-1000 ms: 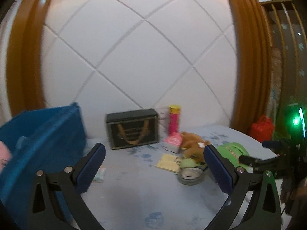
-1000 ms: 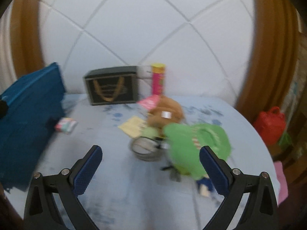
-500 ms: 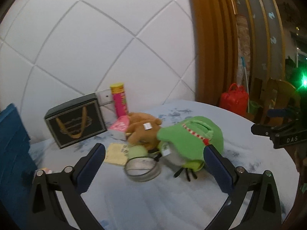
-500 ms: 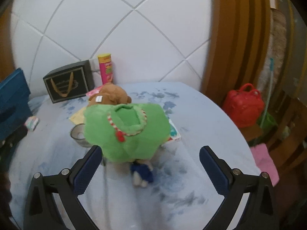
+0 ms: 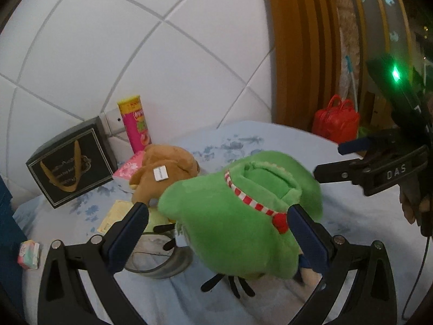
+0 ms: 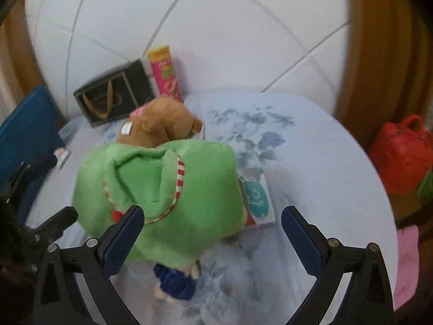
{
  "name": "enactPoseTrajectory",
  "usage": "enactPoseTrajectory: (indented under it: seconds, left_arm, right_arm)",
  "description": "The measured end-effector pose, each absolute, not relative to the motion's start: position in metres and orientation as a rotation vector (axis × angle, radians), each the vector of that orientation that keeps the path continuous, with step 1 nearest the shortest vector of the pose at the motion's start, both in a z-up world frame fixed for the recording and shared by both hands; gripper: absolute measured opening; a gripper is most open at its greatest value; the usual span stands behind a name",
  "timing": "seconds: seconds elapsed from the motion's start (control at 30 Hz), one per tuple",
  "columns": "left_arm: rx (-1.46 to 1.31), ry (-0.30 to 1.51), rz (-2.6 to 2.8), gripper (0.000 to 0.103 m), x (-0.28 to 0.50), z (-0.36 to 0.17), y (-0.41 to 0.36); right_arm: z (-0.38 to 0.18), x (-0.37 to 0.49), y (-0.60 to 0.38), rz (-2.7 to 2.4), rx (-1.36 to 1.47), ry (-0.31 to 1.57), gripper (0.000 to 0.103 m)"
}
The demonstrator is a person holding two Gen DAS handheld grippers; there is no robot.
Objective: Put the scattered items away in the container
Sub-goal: 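Move both tools toward the green plush with striped collar, then close both grippers on the green plush body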
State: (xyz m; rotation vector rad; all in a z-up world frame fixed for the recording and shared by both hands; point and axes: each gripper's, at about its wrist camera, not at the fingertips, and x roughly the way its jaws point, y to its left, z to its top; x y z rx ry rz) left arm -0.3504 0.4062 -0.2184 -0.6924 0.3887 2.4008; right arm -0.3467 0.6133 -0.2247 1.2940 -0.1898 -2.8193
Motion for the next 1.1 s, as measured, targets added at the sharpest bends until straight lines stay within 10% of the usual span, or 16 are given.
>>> enactPoseTrajectory:
  seconds: [0.47, 0.63, 0.73, 0.8, 1.1]
  left_arm:
    - [-0.761, 0.385, 2.390, 0.103, -0.365, -0.250, 0.416]
    - [-0.779, 0.398, 2.359, 0.051, -0.368, -0.252, 0.422]
    - [-0.795, 0.374, 2.361, 0.040, -0.371, -0.253, 0.420]
    - [-0.772, 0.350, 2.357, 0.010, -0.367, -0.249, 0.417]
    - [-0.692, 0.338, 2.338, 0.006, -0.352, -0.220, 0.407]
  right_arm:
    - [-0.262, -0.386, 0.618, -2.663, 1.300, -0.337, 0.102]
    - [-0.267, -0.393, 0.611, -2.618, 1.343, -0.339, 0.086]
    - [-0.259, -0.389, 0.595, -2.662, 1.329, -0.219, 0.064]
    - [-0.249, -0.381, 0.575, -2.692, 1.289, -0.086, 0.032]
    - [-0.210, -0.353, 0.532, -2.722, 1.118, 0.028, 0.025]
